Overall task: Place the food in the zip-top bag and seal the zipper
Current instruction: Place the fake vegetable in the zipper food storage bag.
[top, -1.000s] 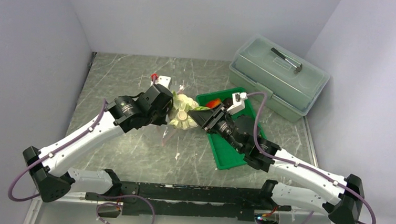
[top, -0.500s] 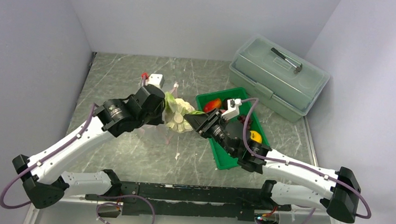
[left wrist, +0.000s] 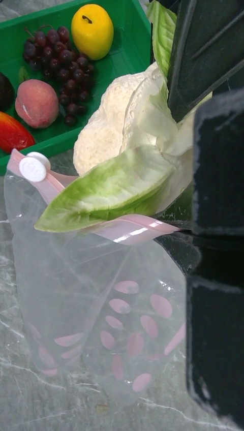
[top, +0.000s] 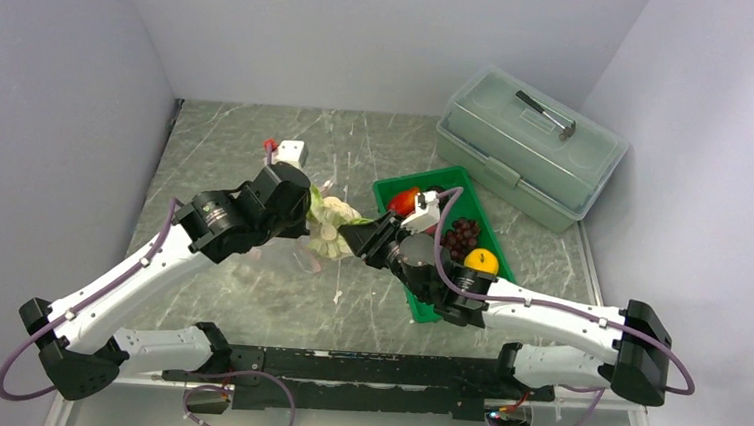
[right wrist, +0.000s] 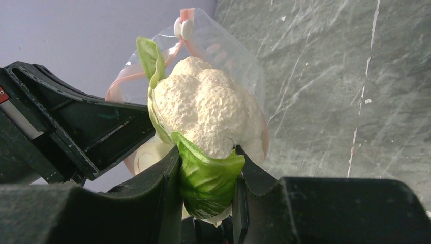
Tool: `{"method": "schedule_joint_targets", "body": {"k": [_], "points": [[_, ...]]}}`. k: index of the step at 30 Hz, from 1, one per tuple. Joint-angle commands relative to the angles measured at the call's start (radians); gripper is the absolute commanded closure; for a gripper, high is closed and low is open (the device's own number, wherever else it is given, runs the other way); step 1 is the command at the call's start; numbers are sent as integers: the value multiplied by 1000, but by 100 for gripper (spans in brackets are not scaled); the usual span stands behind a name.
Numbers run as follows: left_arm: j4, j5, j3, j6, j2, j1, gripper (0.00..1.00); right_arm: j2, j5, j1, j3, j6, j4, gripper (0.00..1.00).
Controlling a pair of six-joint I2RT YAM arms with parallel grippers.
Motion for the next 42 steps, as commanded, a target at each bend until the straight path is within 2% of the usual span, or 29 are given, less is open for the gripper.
{"method": "schedule_joint_targets", "body": {"k": [1, 18, 27, 42], "points": [[47, -10, 11, -9, -20, 0, 100, 41, 15, 23, 75, -38, -11, 95], [64, 120, 32, 55, 29, 0, 100, 257, -76, 24, 258, -131, -72, 95], [79, 203, 40, 82, 39, 0, 100, 273, -118, 8, 199, -167, 123, 94], [18, 292, 136, 121, 31, 0, 100, 297, -170, -58, 228, -270, 139, 88]]}}
